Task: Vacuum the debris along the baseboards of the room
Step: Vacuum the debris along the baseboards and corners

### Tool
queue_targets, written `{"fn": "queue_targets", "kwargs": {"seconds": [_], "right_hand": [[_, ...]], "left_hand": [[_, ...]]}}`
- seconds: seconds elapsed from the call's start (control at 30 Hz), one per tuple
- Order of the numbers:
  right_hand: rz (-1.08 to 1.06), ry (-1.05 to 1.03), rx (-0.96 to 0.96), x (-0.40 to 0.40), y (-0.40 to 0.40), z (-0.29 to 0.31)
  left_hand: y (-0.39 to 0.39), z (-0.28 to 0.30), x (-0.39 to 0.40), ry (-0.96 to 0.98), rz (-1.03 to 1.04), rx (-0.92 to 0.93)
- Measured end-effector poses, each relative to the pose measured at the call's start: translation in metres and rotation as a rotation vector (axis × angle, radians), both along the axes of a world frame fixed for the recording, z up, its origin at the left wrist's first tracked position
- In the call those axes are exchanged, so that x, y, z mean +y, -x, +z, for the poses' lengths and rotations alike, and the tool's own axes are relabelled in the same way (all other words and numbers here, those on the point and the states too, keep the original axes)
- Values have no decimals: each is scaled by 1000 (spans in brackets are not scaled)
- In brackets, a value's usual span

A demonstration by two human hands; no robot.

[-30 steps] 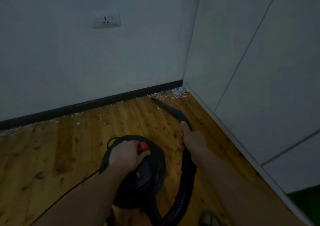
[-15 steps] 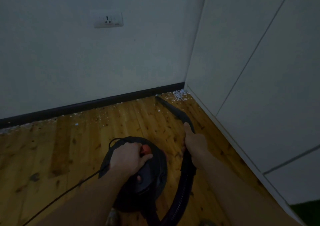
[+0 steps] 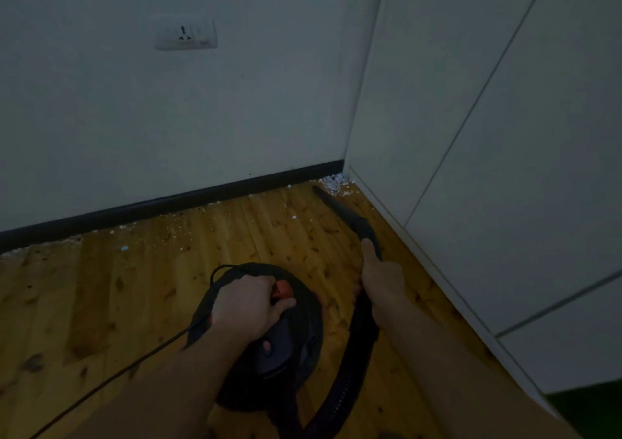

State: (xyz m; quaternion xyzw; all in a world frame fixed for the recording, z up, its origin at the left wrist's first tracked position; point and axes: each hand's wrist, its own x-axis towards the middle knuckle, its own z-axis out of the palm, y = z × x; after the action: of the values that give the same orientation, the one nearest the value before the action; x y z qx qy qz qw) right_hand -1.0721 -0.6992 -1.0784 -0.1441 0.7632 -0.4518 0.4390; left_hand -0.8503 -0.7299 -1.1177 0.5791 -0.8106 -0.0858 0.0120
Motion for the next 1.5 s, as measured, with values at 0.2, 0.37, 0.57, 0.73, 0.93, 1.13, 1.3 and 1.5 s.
{"fn": "queue_targets", "kwargs": {"seconds": [0.2,0.37,0.57,0.73,0.93,1.13,1.3,1.5], "right_hand": [[-34,12,20,6,19,1],[-72,3,11,10,37,-4],[-80,-14,24,7,52,-14],[-96,-14,18,-2,62,-15],[-83,-7,16,-18,78,-19],[-66,5,14,-35,88,-23],[-39,20,-1,-45,82,-25],[-26,18,-11,-51,70,-28]], "left_hand": [[21,5,1,18,-30,-18],[35,9,2,8,-50,-6],[43,10,2,-4,-47,10],[49,10,0,-9,-21,37],[61,10,-7,-45,41,99],[70,8,-15,-69,101,66],[68,3,-23,-147,182,0],[63,5,-23,-159,175,-1]]}}
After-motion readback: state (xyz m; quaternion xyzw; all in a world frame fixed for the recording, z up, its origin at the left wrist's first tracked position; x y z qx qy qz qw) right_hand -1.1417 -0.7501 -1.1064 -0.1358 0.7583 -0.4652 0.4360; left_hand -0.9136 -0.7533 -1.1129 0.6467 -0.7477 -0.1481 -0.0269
